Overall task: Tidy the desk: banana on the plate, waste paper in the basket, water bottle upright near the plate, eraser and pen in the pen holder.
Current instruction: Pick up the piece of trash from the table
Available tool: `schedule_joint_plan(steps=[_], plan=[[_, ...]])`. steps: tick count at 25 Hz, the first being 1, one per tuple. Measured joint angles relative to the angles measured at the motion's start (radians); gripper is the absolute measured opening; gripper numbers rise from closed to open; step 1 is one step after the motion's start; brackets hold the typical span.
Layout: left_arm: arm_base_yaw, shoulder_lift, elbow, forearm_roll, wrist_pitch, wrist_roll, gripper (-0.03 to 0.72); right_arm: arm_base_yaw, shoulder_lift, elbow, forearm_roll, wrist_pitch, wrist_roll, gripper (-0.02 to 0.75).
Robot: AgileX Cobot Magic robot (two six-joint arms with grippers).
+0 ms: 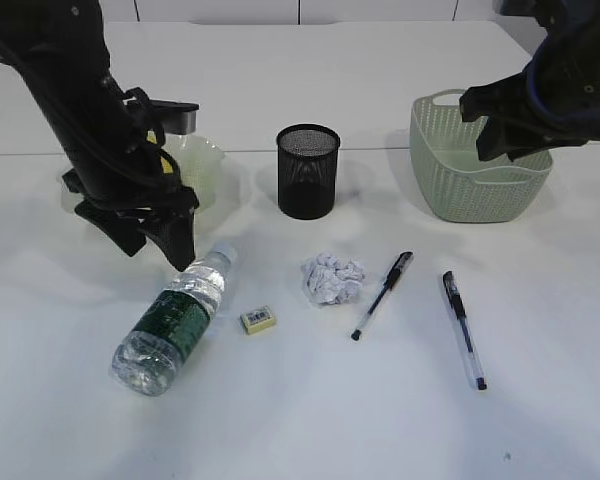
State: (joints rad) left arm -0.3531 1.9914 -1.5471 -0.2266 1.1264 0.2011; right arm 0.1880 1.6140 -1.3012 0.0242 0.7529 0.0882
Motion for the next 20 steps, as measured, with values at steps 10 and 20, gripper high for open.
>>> schedule_joint_plan(steps=[10, 20], plan=[[-0.047, 0.048, -0.07, 0.002, 0.027, -0.004, 0.543, 0.0, 0.0, 0.0, 0.0, 0.0, -0.002, 0.23], [-0.068, 0.089, -0.101, 0.07, 0.07, -0.043, 0.543, 0.0, 0.0, 0.0, 0.0, 0.0, -0.004, 0.23]])
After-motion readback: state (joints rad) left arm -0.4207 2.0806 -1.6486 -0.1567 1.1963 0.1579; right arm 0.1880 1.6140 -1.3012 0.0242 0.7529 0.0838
